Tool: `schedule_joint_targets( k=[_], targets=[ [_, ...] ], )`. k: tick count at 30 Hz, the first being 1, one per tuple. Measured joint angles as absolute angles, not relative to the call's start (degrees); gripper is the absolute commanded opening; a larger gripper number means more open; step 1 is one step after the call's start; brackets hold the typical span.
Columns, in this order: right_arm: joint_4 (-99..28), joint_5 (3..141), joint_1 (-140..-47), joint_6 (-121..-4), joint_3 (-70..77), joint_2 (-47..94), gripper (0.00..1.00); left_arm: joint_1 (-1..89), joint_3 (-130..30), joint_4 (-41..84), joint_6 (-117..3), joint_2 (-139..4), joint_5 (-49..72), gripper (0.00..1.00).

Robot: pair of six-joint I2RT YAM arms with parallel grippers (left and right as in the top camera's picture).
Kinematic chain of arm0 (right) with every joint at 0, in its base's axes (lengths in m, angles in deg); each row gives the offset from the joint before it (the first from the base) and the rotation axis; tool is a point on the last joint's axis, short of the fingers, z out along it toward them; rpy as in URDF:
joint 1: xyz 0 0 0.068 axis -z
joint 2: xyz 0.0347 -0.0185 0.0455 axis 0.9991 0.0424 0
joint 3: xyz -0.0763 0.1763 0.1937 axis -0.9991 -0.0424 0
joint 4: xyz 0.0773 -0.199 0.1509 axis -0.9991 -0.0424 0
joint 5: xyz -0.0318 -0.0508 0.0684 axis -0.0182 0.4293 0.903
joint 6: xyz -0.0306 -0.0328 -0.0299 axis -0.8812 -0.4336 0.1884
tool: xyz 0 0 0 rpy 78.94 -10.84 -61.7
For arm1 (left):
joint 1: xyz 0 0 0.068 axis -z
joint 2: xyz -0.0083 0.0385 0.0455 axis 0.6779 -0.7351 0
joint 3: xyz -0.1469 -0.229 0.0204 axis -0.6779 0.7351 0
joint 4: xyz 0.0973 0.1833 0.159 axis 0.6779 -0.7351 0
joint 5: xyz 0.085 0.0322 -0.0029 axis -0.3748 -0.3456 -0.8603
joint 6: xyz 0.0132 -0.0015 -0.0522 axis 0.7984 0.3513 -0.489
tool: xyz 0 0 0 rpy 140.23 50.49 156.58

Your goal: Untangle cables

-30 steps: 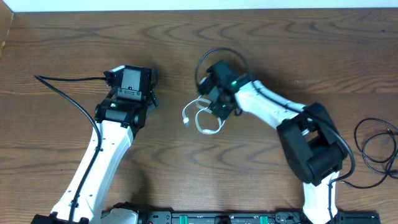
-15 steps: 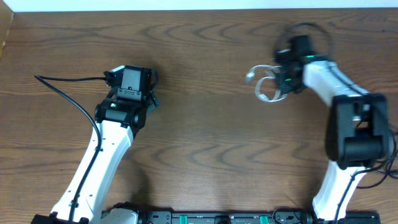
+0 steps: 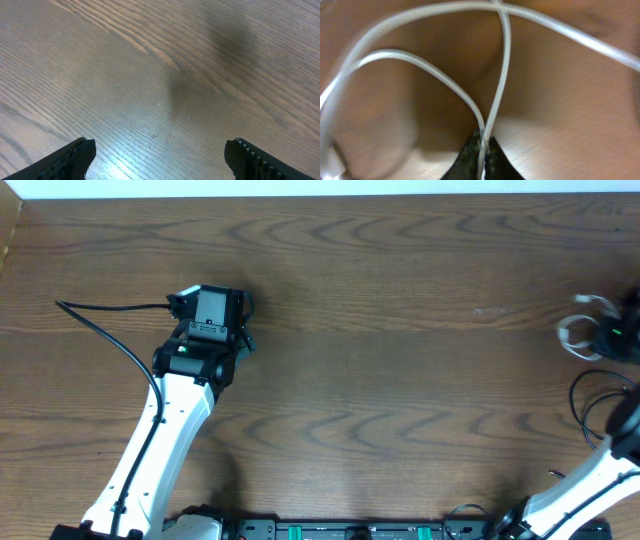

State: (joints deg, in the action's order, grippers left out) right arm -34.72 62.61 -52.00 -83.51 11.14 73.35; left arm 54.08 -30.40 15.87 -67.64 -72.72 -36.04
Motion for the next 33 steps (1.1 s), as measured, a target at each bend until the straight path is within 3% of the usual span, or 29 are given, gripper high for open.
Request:
schedule_joint_targets(
  k=[7,14,25,26,33],
  targets=[
    [-33.9,67.7,-41.5,-78.8,11.1,73.4,0.08,54.1,-30.4,15.9,-67.6,-72.7,-36.0,0.87],
    [-33.9,78.2,-38.9,-78.7,11.2,73.7,0.37,54.1,-30.4,15.9,-67.6,-72.7,-36.0,0.87],
    [-39.7,81.7,-42.1,-78.8,11.6,69.0,0.64,54.1,-30.4,15.9,-67.6,-72.7,-36.0,0.87],
    [-40.3,81.6,-42.3,-78.9,11.7,67.2,0.69,54.1,-30.4,15.9,-67.6,-72.7,-36.0,0.87],
    [-45.1,81.7,-43.2,-78.5,11.7,50.0,0.81,54.1,-30.4,15.9,-67.6,-72.7,-36.0,0.87]
  ],
)
